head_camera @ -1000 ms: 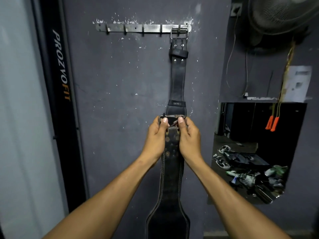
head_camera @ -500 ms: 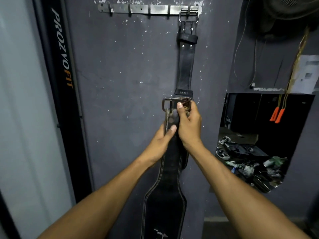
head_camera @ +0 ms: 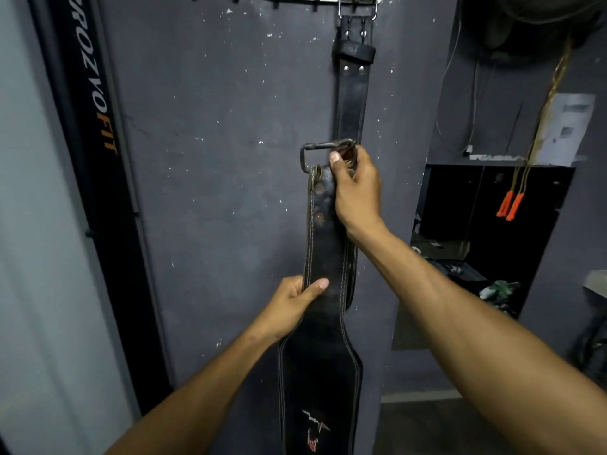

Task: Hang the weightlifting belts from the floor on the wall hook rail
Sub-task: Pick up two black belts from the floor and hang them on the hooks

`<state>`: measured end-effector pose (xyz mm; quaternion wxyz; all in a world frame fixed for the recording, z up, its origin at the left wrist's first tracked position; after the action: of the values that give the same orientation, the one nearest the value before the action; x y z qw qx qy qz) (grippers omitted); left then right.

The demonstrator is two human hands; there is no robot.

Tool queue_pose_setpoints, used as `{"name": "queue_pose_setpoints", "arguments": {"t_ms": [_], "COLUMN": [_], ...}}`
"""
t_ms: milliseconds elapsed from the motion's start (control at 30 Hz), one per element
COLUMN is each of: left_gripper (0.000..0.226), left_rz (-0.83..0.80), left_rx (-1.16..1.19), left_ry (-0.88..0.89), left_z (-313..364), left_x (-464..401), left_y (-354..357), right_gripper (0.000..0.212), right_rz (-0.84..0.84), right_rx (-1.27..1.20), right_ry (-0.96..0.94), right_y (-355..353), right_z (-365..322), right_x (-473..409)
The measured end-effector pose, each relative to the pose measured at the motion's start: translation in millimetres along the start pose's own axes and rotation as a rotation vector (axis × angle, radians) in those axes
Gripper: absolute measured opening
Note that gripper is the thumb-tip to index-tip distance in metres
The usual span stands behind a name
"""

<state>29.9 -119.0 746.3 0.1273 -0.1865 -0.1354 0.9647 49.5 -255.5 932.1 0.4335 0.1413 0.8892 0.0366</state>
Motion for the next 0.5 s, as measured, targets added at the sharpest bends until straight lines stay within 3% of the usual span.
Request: {"name": "queue_pose_setpoints", "arguments": {"t_ms": [67, 133, 233, 333, 400, 500], "left_gripper": [0.024, 0.011, 0.013, 0.025, 0.022, 0.030], "left_rz": [-0.111, -0.107, -0.047, -0.118, -0.183, -0.169], "left_rx": [-0.062, -0.084, -0.033, -0.056, -0.115, -0.102], "left_ry": [-0.047, -0.076, -0.094, -0.156, -0.238, -0.259], "left_z": [-16, -34, -38, -50, -76, -90], "left_x": [11, 22, 22, 31, 41, 42], "left_y": [6, 12, 11, 13, 32, 36], "right_gripper": [0.019, 0.016, 0.016, 0.018, 0.016, 0.013], "right_rz": [0.016, 0.015, 0.016, 0.054, 0.035, 0.035], "right_rx": [-0.005, 0.000, -0.023, 0.003, 0.009, -0.006], "right_ry": [-0.007, -0.015, -0.017, -0.031, 0.003, -0.007], "right_y": [-2, -5, -5, -12, -27, -34], "right_z": [-4, -6, -9, -15, -8, -16], "right_x": [-4, -8, -14, -19, -26, -32]}}
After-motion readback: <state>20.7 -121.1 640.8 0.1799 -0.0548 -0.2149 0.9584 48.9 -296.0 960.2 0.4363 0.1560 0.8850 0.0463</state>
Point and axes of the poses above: each hand's wrist, its own x-axis away from the middle knuckle, its own y-axis out of the palm, z = x × y, the point moved 1 cm from there along -x, towards the middle knuckle, and after that the axes turned 14 degrees about -x, right-handed, at the moved point
